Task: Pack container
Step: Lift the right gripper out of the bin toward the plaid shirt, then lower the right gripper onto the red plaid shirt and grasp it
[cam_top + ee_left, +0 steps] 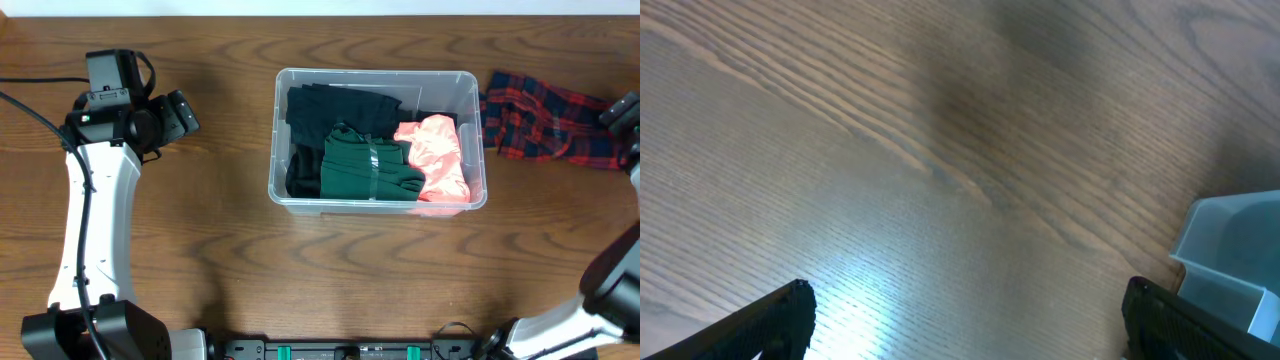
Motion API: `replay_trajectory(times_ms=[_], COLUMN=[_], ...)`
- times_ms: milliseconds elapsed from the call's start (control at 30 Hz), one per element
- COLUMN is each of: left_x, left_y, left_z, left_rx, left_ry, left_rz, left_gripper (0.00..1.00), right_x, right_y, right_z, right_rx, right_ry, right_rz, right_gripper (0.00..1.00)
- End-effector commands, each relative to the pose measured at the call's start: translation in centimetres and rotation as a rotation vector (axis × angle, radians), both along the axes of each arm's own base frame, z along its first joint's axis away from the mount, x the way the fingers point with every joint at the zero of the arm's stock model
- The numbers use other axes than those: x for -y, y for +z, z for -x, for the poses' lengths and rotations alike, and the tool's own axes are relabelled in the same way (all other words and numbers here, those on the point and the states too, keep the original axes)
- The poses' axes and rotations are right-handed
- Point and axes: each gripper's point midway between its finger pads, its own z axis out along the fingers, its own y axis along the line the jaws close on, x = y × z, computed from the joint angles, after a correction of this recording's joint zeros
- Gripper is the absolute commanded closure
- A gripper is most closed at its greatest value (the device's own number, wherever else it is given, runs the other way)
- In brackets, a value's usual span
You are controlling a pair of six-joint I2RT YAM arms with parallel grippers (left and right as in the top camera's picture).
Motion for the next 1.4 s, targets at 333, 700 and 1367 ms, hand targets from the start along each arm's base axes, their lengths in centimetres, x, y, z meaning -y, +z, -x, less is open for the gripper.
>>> replay_trajectory(times_ms=[333,700,1367], left_x=[-0.4,-0.4,-0.4], left_y=[0.4,0.4,0.4], left_z=[0.1,0.1,0.1], left_rx=[0.007,0.007,0.007], left_ry=[0.013,0.013,0.013], left_rz=[-0.013,-0.013,-0.013], left_gripper=[0.02,0.02,0.02], right_x=[-0.4,1.7,4.3], right_y=[-11.3,-9.1,-4.7], right_z=[-3.2,-1.9,1.0], right_rx=[-0.121,-0.046,-0.048], right_ry=[0.339,0.258,0.174], right_rz=[0.081,0.019,0.055], right_gripper=[0.01,0.01,0.01])
